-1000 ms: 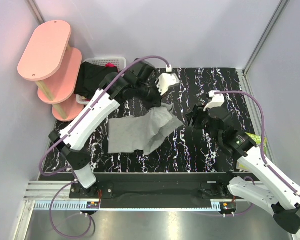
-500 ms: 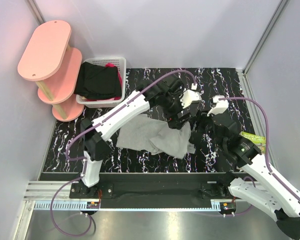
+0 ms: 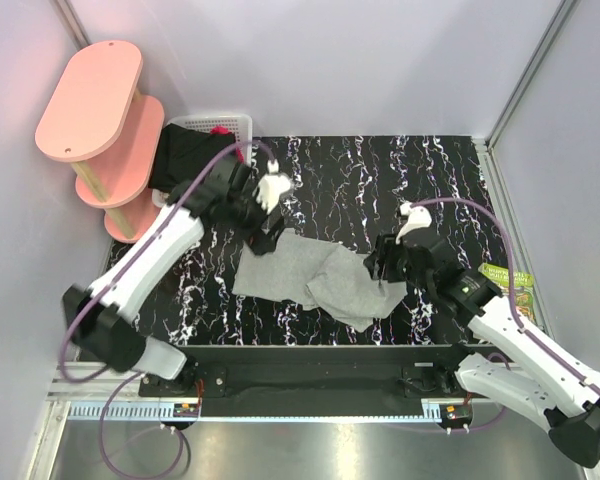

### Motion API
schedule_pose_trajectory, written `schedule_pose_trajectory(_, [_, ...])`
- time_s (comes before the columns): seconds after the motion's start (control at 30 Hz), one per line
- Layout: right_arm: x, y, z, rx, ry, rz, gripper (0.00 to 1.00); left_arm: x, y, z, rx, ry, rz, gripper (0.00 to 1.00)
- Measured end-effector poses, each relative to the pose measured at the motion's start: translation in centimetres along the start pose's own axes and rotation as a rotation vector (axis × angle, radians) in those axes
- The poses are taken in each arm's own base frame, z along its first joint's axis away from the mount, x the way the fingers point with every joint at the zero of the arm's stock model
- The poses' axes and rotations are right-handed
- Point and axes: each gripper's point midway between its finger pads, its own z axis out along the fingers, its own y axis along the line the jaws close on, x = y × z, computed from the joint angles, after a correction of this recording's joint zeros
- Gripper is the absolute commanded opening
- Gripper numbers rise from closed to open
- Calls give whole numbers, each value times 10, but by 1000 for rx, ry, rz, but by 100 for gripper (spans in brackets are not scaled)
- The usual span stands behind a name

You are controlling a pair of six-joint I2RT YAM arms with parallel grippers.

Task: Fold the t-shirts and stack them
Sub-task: Flatten out the tshirt

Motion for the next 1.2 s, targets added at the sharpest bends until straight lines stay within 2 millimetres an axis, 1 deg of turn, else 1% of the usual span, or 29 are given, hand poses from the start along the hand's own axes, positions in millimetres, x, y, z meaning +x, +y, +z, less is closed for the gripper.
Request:
schedule_pose_trajectory(0.07, [24, 2, 3, -22, 88, 21, 60, 22, -17, -7, 14, 6, 17, 99])
schedule_pose_trajectory(0.13, [51, 4, 4, -42, 191, 42, 61, 46, -30, -8, 30, 33, 26, 99])
schedule_pose_trajectory(0.23, [84, 11, 0, -81, 340, 83, 62, 75, -33, 1, 31, 94, 12, 99])
schedule_pose_trajectory(0.3, [99, 18, -3, -109, 421, 110, 62, 91, -31, 11, 25, 138, 3, 98])
schedule_pose_trajectory(0.37, [112, 24, -5, -127, 494, 136, 63, 101, -28, 17, 16, 171, 3, 98])
schedule_pose_trajectory(0.47, [133, 28, -9, -141, 578, 168, 63, 105, -21, 30, 1, 195, 11, 97])
schedule_pose_trajectory(0.53, [148, 26, -14, -138, 629, 190, 63, 106, -17, 40, -3, 208, 12, 97])
schedule_pose_trajectory(0.7, [171, 22, -19, -115, 719, 228, 63, 114, -10, 65, -1, 265, 2, 96])
schedule_pose_trajectory(0.8, [189, 14, -13, -55, 793, 231, 63, 116, -6, 72, -5, 281, 5, 96])
schedule_pose_trajectory(0.93, [214, 1, -4, 28, 899, 222, 63, 113, -1, 73, -26, 271, 25, 96])
schedule_pose_trajectory(1.0, [225, -3, -1, 60, 949, 223, 61, 112, 3, 75, -40, 268, 34, 96])
schedule_pose_trajectory(1.2, [216, -1, 13, 64, 913, 194, 57, 113, 9, 81, -63, 268, 48, 96])
